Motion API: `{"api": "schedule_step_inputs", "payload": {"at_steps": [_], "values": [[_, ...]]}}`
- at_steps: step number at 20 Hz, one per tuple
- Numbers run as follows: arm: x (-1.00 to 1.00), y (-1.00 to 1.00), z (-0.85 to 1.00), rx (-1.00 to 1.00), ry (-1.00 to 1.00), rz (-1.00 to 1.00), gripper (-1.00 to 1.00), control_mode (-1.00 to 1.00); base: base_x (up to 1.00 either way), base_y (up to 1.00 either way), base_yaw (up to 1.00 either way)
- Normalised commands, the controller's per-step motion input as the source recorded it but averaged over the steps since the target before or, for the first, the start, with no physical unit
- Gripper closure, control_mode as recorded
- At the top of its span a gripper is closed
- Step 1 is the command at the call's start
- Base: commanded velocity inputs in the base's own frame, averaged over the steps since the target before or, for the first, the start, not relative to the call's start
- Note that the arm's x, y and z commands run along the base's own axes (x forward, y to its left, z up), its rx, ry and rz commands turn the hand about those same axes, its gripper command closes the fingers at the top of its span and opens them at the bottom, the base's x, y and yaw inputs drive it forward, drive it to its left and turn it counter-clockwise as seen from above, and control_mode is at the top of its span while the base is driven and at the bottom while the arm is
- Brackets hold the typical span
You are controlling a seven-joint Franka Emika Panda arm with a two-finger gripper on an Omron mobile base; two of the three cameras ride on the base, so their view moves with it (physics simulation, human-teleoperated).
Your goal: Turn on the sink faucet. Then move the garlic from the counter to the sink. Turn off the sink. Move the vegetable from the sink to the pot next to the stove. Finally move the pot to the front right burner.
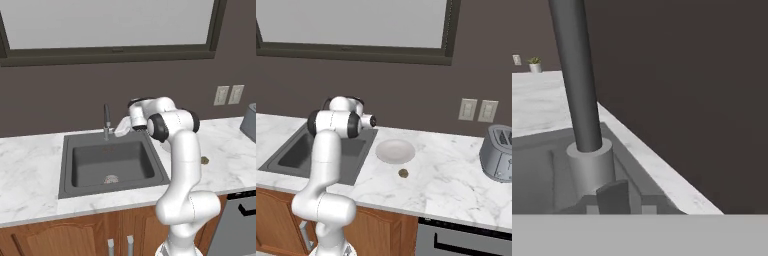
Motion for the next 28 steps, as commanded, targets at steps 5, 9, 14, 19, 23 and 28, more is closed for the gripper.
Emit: {"api": "schedule_step_inputs", "payload": {"at_steps": [5,9,14,19,23,28], "values": [[0.00,0.23,0.00,0.00,-0.01,-0.21,1.00,-1.00,0.00,0.00,0.00],[0.01,0.16,0.00,0.00,-0.03,-0.21,1.00,-1.00,0.00,0.00,0.00],[0.00,0.16,0.05,0.00,-0.02,-0.22,1.00,-1.00,0.00,0.00,0.00],[0.04,0.07,0.04,0.00,0.00,-0.19,1.00,-1.00,0.00,0.00,0.00],[0.15,0.00,0.00,0.00,0.05,-0.05,1.00,-1.00,0.00,0.00,0.00],[0.23,0.00,0.00,0.00,0.04,-0.03,1.00,-1.00,0.00,0.00,0.00]]}}
